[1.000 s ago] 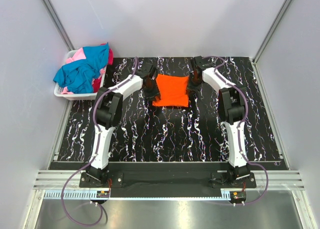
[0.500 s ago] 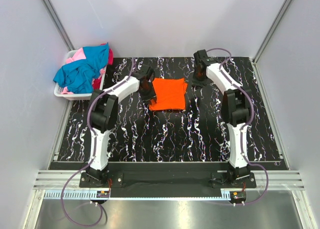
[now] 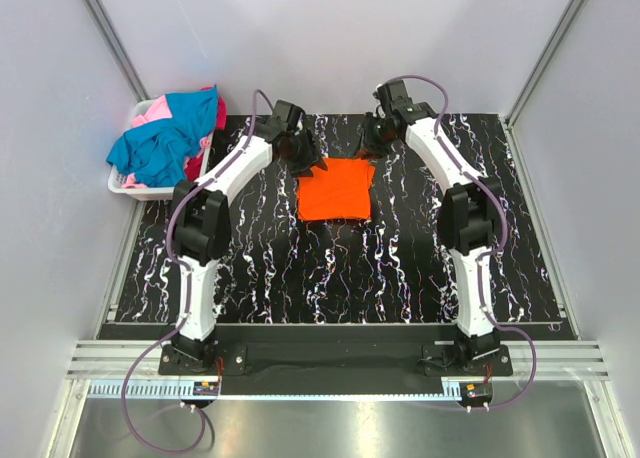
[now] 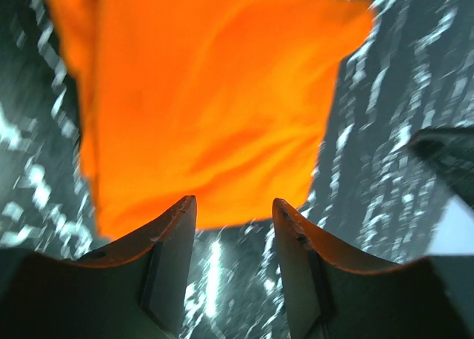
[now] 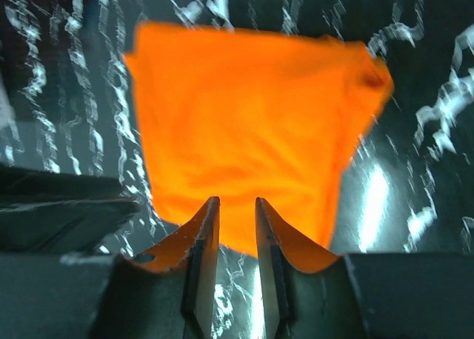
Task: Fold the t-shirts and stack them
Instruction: Fold the tshirt
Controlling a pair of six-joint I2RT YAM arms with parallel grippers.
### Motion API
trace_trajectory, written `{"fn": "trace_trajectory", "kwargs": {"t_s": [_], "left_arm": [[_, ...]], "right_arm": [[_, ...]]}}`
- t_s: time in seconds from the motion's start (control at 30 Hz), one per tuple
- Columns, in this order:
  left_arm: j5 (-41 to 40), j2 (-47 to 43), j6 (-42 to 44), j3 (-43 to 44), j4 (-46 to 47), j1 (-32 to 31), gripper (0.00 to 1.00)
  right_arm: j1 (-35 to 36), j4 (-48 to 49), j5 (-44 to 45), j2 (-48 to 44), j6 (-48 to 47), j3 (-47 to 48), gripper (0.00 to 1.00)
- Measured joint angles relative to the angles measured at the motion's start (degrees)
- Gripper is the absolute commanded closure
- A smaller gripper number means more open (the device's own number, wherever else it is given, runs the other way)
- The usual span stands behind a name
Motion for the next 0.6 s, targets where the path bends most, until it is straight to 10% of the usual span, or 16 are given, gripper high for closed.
{"fn": "trace_trajectory", "kwargs": {"t_s": [0.6], "left_arm": [[0.7, 14.2, -2.1, 7.3, 6.6, 3.0, 0.5]], "right_arm": [[-0.2, -1.9, -7.6, 19.2, -1.5, 15.6, 0.69]]}}
